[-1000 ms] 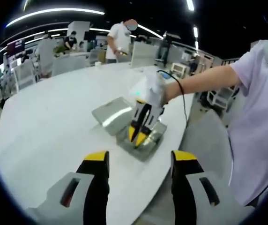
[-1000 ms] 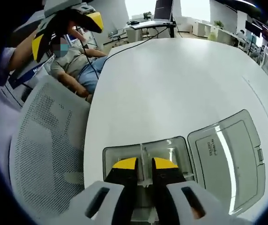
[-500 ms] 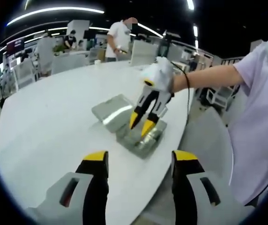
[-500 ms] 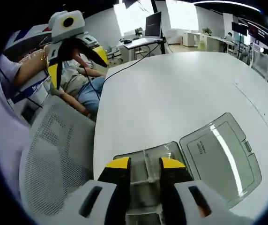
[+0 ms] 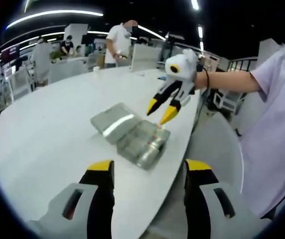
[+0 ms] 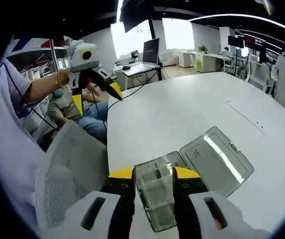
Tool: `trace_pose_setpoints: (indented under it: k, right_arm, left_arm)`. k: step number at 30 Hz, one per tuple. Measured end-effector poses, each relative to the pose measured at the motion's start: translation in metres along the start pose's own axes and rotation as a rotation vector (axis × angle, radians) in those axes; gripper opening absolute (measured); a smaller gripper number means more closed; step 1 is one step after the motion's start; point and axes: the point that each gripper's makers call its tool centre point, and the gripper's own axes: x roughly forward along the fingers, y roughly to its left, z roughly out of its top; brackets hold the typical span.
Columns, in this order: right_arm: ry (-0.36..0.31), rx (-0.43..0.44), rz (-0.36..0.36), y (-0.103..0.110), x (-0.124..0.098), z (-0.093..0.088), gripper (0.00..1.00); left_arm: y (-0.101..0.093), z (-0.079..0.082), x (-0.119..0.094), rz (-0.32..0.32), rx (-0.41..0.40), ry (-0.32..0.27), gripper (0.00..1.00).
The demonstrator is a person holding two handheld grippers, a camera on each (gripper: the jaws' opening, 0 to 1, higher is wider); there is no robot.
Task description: Insert the divider into the dual guide fixture by aligning both edges with the guide slots and pushing it downward to the bottom, including one-sided entry, uneven engagement, binding, and posture correction.
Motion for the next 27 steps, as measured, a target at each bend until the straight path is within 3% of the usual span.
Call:
trace_pose_setpoints:
  k: [5,17,27]
  right_arm:
    - [-0.051,0.022,-0.074,0.004,-0.03,0.001,0.26]
    - [-0.108,0.064,-0.195,0.016,-0.072,0.0,0.26]
    - [-0.103,0.135,-0.3,0.008,-0.09,-0.027,0.26]
  left_arm:
    - [-0.006,0.002,0.0,-0.017,0.018,-0.008,0.55]
    - [-0.012,0.008,-0.01,-0.053,0.057,-0.042,0.55]
    - [-0.008,0.002,-0.028,-0.051,0.072,-0.056,0.55]
